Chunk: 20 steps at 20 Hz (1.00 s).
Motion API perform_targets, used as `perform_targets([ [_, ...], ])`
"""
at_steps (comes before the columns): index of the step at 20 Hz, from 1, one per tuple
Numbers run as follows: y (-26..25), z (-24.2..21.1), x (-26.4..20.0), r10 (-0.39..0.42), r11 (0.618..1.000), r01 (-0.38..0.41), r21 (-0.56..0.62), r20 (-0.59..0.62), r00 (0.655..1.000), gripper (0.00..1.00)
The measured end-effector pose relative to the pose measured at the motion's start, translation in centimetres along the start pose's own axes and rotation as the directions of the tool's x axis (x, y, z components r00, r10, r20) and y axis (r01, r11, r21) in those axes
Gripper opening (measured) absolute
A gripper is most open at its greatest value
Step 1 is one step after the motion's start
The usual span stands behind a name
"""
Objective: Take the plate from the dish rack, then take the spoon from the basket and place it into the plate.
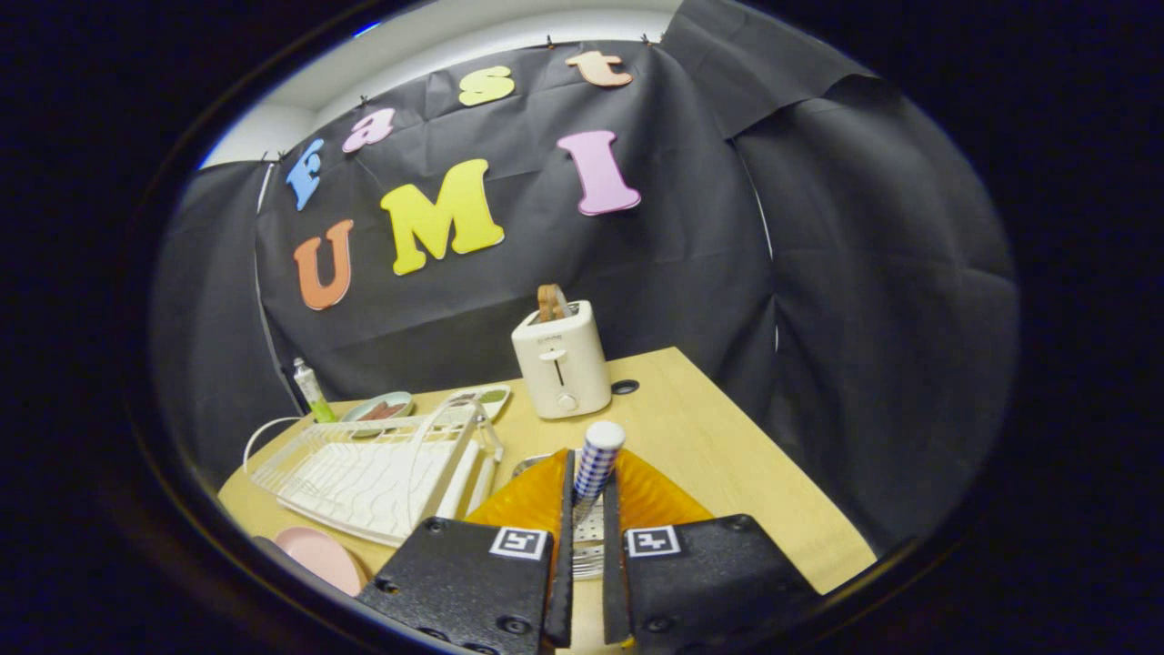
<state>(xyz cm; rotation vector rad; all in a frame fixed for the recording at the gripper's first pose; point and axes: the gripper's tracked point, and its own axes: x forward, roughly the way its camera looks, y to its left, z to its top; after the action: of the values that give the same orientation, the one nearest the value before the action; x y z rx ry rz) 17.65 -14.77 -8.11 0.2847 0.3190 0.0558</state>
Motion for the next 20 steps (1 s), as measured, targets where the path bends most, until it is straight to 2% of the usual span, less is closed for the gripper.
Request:
perform_targets([
  [5, 0.4, 1.6, -0.8, -0.058, 0.998, 0.058, 0.011, 0.046, 0.997, 0.09],
  [10, 0.1, 5.3, -2.8, -0.146, 0.988, 0.138, 0.065, 0.145, 0.979, 0.09],
  [15, 4.3, 7.2, -6.7, -0.125, 0.991, 0.112, 0.074, 0.210, 0.970, 0.09],
  [20, 11.2, 5.6, -10.8, -0.076, 0.997, 0.071, 0.031, 0.232, 0.970, 0.09],
])
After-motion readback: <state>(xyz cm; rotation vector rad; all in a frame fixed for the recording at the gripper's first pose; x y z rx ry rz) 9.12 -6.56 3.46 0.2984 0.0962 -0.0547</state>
